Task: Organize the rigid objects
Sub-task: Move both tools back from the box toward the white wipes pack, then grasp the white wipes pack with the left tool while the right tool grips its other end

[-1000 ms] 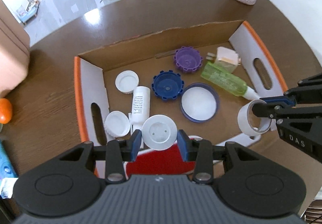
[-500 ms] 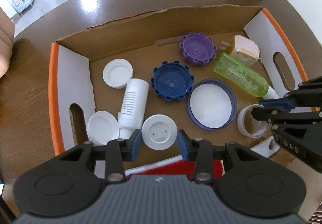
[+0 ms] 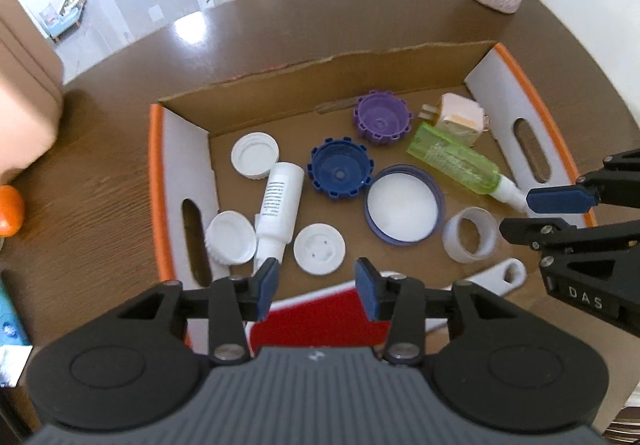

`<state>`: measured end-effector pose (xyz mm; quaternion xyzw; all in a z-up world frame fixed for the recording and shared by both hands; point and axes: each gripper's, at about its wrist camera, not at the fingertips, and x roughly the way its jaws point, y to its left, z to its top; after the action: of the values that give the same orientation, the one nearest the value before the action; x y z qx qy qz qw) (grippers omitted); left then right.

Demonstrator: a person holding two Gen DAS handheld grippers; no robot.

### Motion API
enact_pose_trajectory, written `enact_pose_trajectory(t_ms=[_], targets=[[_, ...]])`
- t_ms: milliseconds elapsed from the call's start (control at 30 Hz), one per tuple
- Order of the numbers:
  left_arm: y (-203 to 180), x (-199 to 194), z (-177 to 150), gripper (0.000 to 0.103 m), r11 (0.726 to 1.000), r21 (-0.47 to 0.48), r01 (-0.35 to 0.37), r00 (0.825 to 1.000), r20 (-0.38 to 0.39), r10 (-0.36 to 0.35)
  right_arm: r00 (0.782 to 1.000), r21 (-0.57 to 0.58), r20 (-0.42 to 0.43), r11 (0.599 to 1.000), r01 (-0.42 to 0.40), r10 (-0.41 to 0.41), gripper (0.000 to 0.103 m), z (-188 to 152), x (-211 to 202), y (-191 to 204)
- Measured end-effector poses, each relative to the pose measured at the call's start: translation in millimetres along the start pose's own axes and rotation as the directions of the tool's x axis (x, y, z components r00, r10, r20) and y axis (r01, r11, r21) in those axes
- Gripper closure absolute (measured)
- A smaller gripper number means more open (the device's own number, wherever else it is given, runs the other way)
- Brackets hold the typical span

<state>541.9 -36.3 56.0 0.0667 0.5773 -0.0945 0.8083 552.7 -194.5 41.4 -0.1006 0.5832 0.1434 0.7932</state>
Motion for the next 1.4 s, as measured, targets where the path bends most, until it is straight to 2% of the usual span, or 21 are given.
enact_pose_trajectory(t_ms=[467,800,1067,1300,1400], targets=[[-16,-106,-59,0.051,1.0,0.009,-0.012,0.996,0.093,0.011,0.993,-0.02,0.111,0.999,0.029,-0.027,0.07,-53,-103,25],[-23,-156,-115,0.047,1.0,0.01,-0.012,0.989,0.15,0.01,0.985,-0.034,0.168,0.999,0.033,-0.027,0.065,-101,-154,45],[-26,-147,-161,0.044,1.0,-0.004,0.014,0.988,0.155,-0.013,0.981,-0.042,0.196,0.999,-0.004,0.012,0.063,-139,-155,54],[-32,-104,-220,0.042,0.999,0.007,0.048,0.988,0.149,-0.049,0.982,-0.082,0.185,0.996,-0.031,0.046,0.063,-178,-117,66],[-32,-88,-241,0.041,0.996,-0.01,0.084,0.984,0.159,-0.081,0.977,-0.085,0.201,0.995,-0.054,0.07,0.063,-192,-97,65]])
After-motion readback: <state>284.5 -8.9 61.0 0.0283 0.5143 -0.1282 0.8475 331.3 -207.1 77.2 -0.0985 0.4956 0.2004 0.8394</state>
